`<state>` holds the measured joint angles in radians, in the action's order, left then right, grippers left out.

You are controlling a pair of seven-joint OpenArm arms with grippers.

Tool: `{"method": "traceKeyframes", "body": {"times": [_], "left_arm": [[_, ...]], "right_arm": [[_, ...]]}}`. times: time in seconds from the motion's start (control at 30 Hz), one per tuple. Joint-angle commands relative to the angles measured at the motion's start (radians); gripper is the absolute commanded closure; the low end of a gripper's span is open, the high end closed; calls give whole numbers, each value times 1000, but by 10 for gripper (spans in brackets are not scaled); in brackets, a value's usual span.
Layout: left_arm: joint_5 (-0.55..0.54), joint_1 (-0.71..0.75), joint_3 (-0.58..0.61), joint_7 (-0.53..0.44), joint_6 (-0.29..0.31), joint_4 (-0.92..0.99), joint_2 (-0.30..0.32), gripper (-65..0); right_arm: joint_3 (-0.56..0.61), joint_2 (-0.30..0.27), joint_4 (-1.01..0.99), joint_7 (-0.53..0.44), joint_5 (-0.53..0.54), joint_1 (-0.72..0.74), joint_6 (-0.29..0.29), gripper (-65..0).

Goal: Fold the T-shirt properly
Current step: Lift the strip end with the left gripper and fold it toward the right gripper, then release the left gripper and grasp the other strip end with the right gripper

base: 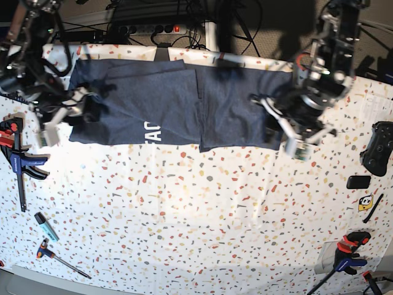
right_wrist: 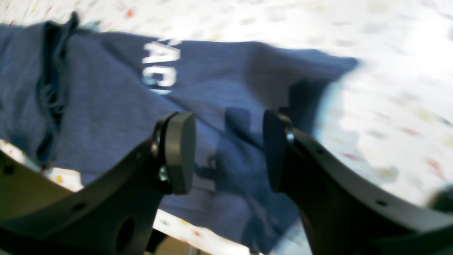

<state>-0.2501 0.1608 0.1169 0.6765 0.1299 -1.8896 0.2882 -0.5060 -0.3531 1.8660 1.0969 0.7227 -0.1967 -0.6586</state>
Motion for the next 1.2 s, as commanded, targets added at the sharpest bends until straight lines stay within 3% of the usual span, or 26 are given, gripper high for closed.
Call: {"method": "traceKeyframes", "body": {"times": [0.0,0.1,0.37,0.57,0.87,1.17], "left_arm": [[-42,-8,-30,-25,1,-14,18,-269],[-124,-8,-93,-18,2,-11,54,-269],[-165,3,-117,-67,35,127,61,-269],[-254,2,-117,-105,120,268,61,-269],[-256,2,-117,-124,144,289,61,-269],[-256,2,-117,-125,144,289,61,-268]], "right_arm": [[-15,-29,-2,-5,38,11,-8,-306],[-24,-77,-87,6,44,11,-9,-306],[-24,-129,-318,-10,43,14,-21,-306],[-24,-128,-408,-110,37,26,-40,-306],[35,-121,-534,-63,58,97,-40,-306],[94,-121,-533,87,277,97,-40,-306]]}}
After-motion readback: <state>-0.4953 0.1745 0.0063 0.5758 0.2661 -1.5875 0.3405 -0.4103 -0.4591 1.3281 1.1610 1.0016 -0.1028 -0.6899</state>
